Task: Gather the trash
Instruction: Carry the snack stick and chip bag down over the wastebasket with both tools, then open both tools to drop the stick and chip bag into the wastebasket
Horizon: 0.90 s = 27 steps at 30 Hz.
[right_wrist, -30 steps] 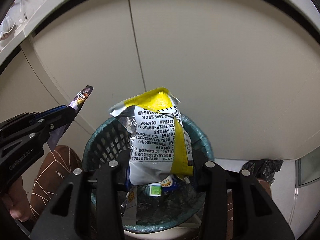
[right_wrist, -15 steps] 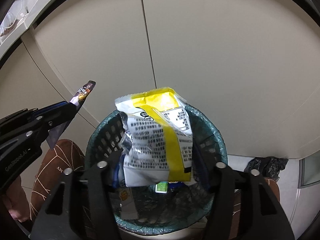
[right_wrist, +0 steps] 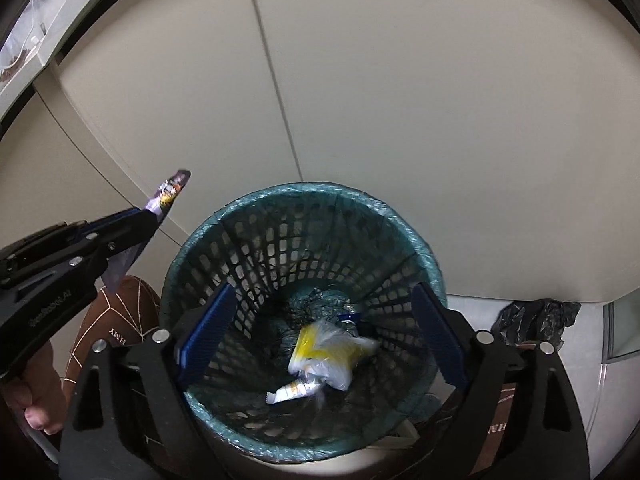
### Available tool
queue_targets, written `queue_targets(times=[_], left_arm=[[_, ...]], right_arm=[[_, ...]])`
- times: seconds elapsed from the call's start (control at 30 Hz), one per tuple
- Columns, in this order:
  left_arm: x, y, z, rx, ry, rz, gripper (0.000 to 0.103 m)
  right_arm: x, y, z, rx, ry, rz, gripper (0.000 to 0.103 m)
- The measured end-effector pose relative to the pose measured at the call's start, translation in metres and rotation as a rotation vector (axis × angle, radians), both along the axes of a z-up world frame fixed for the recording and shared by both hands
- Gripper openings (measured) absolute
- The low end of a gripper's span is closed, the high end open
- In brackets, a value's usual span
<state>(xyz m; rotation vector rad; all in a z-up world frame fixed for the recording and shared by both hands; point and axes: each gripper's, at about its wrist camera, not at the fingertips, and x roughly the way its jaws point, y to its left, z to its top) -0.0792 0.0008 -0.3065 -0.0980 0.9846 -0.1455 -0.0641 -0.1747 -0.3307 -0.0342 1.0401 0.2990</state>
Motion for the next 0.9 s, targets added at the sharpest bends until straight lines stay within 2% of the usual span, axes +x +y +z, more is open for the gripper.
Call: queue_targets(times=[0.33, 0.73, 0.77, 0.9], left_arm=[[0.001, -0.029, -0.01, 0.007, 0.019, -0.066, 0.014], [-0.006, -0.052, -0.007, 0.034, 0.017, -0.113, 0.019], [-0.006, -0.055, -0.008, 0.038, 0.015, -0.111, 0.02], [-0.005, -0.053, -0.004, 0.031, 0.007, -0.098, 0.036]], right_arm=[[-0.007, -0.047, 0.013, -0.032, -0.032, -0.075, 0.087], [-0.004, -0.083, 0.032, -0.007, -0.06, -0.125, 0.087], [-0.004, -0.084, 0.033, -0.008, -0.064, -0.127, 0.087], [-0.003, -0.087, 0.04, -0.004, -0.076, -0.133, 0.087]])
